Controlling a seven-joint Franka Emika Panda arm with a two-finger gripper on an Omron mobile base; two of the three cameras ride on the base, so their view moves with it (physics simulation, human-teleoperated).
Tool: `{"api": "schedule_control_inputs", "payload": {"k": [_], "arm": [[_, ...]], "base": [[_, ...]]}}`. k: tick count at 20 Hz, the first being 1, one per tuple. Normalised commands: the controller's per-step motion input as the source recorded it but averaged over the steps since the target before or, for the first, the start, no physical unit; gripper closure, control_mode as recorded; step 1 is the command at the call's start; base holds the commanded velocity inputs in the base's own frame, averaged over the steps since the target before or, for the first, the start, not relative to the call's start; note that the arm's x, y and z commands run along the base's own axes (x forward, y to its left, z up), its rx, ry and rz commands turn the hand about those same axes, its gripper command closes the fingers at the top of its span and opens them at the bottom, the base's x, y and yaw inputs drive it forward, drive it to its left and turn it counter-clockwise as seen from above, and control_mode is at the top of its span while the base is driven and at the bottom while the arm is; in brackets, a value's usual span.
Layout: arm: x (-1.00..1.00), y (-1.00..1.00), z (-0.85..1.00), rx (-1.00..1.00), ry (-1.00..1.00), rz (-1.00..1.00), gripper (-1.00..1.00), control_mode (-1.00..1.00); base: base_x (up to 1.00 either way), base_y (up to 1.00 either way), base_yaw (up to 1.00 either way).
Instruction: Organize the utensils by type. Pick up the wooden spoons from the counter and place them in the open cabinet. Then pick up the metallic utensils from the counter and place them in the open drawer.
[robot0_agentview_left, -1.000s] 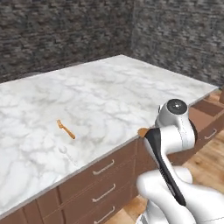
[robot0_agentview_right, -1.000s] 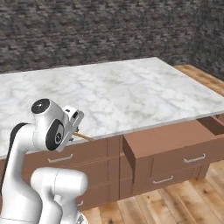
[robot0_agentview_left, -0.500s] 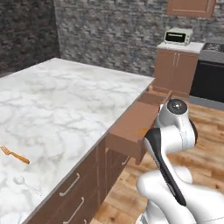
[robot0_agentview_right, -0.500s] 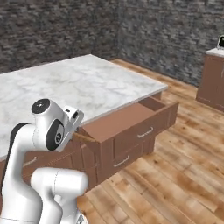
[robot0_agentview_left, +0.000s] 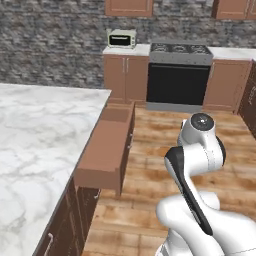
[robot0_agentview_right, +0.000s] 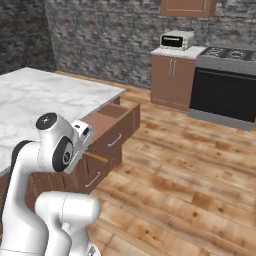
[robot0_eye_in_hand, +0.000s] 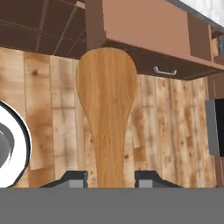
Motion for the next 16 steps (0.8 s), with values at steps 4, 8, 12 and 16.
{"api": "schedule_control_inputs", "payload": {"k": [4,8,12,16], "arm": [[0.00,0.00,0.00,0.00,0.00,0.00,1.00,1.00],[0.00,0.00,0.00,0.00,0.00,0.00,1.00,1.00],[0.00,0.00,0.00,0.00,0.00,0.00,1.00,1.00],[0.00,0.00,0.00,0.00,0.00,0.00,1.00,1.00]], "base": [[0.00,-0.49,-0.57],[0.00,-0.51,-0.58],[0.01,-0.45,-0.57],[0.19,-0.18,-0.52]]}}
